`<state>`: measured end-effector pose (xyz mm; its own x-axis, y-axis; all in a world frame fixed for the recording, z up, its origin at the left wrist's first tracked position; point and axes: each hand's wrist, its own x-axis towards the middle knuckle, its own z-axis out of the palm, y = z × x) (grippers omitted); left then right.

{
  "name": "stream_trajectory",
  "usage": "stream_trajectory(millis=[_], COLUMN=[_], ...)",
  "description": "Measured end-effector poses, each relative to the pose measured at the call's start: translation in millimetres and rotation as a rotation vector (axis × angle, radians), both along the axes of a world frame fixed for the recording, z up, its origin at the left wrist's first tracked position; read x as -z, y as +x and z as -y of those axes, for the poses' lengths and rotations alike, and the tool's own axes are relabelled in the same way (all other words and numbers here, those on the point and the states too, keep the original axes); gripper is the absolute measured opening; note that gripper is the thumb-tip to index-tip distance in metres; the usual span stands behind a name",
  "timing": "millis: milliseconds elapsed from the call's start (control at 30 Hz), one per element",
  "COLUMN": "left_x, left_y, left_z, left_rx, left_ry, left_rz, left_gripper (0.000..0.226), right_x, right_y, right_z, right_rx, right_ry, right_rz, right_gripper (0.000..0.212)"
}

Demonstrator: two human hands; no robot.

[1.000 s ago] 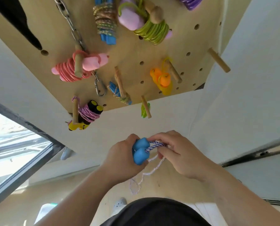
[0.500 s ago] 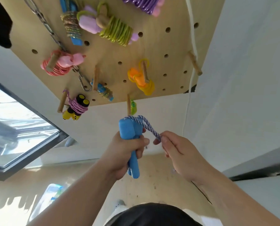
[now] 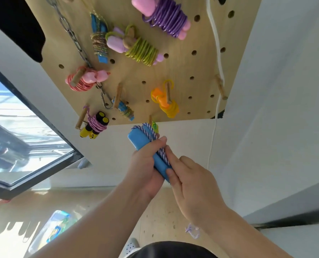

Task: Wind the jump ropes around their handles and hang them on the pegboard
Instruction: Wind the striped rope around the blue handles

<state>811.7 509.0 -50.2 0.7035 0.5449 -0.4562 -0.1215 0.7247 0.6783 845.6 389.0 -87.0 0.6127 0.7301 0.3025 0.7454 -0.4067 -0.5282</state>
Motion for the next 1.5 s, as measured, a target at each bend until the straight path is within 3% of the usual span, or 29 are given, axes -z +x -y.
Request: stream_trajectory(millis=[100,367,533,633,733,833,933,1033,1200,1267,1333,1433,1500], left_x=[0.2,-2.2,-5.2,-8.0,-8.6,-6.0,-0.6,4.9,24.8,34.7,36.7,39.2,39.3], left_y=[-1.0,-6.5,-11.3,-14.0,-18.2,-22.2,-25.5,-27.6,-33.3,-40.1,-50.9,-63.7,-58.9], left_z=[0.0,-5.3,-8.3,-7.6,-6.2,-2.1,5.3,11.3,10.9,7.7,0.9,-16.1,-17.4], left_rx=[-0.024,-0.01,0.026,0.025,0.067,0.131,0.2,0.204,0.104,0.078,0.068,0.261,0.533], left_ry=[0.036,0.134,0.15,0.14,0.207,0.266,0.27,0.318,0.431,0.499,0.764,1.74,2.22], left_rz=[0.02,0.073,0.145,0.199,0.189,0.133,0.115,0.069,-0.153,-0.273,-0.382,-0.444,-0.517], left_gripper=[0.008,0.029,0.024,0.02,0.027,0.032,0.03,0.036,0.049,0.069,0.093,0.105,0.104], right_x=[3.1,4.0,8.1,2.2,-3.0,-9.2,-17.0,-14.3,-3.5,0.4,6.3,14.5,16.9], right_y=[2.4,-5.6,-5.4,-8.4,-8.6,3.7,11.4,9.7,7.5,11.7,18.7,28.0,29.1], right_z=[0.9,-1.2,-0.1,3.4,4.2,4.2,6.1,5.6,6.7,10.1,16.2,23.4,23.1], right_rx=[-0.022,-0.127,-0.162,-0.079,-0.029,-0.097,-0.139,-0.109,-0.031,-0.02,-0.017,-0.051,-0.113], right_ry=[0.092,0.112,0.216,0.302,0.129,0.06,-0.009,-0.091,-0.232,-0.304,-0.393,-0.505,-0.537], right_rz=[-0.061,-0.092,-0.108,-0.377,-0.754,-0.924,-0.825,-0.621,-0.417,-0.372,-0.33,-0.28,-0.282], right_gripper=[0.053,0.056,0.051,0.04,0.042,0.03,0.02,0.025,0.026,0.024,0.021,0.02,0.019])
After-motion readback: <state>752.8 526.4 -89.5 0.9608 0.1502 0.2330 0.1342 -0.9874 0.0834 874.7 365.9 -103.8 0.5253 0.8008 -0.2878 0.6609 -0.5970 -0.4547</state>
